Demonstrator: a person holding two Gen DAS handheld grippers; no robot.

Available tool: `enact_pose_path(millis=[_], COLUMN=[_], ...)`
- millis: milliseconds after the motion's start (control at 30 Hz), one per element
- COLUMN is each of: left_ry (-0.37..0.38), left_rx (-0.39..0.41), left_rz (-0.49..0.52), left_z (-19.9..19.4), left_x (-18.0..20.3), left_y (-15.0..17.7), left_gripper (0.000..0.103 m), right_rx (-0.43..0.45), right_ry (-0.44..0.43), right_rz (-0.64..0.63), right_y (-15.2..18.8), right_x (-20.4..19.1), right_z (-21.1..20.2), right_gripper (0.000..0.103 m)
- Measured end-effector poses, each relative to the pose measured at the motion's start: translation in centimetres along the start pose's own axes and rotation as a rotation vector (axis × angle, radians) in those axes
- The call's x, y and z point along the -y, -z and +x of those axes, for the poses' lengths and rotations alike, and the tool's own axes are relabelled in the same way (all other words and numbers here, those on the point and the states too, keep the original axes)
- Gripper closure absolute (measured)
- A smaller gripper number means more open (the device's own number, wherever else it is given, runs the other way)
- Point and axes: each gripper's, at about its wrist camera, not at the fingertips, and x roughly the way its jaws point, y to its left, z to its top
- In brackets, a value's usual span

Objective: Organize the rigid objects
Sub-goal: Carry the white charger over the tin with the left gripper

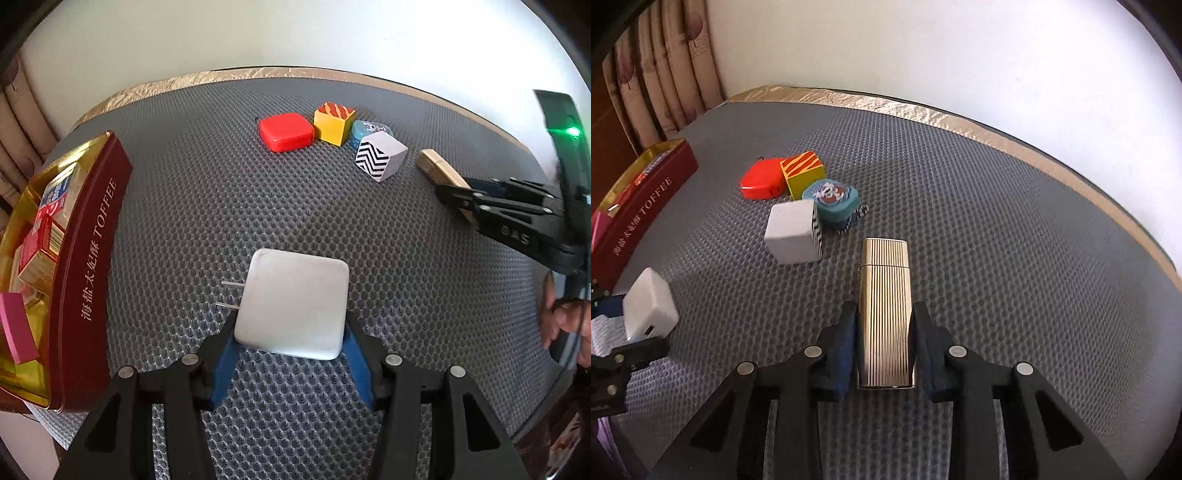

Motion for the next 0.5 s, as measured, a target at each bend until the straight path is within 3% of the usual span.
enact_pose_path(millis=[500], left_ry=[0.000], left_rx=[0.018], left_rz=[0.000], left_z=[-0.4], left_x=[0.8], left_y=[0.5], left_gripper=[0.050], right_rx=[0.008], right_ry=[-0.186], right_rz=[0.240], right_y=[6.6], right_x=[1.8], right_z=[-4.8], right_gripper=[0.076])
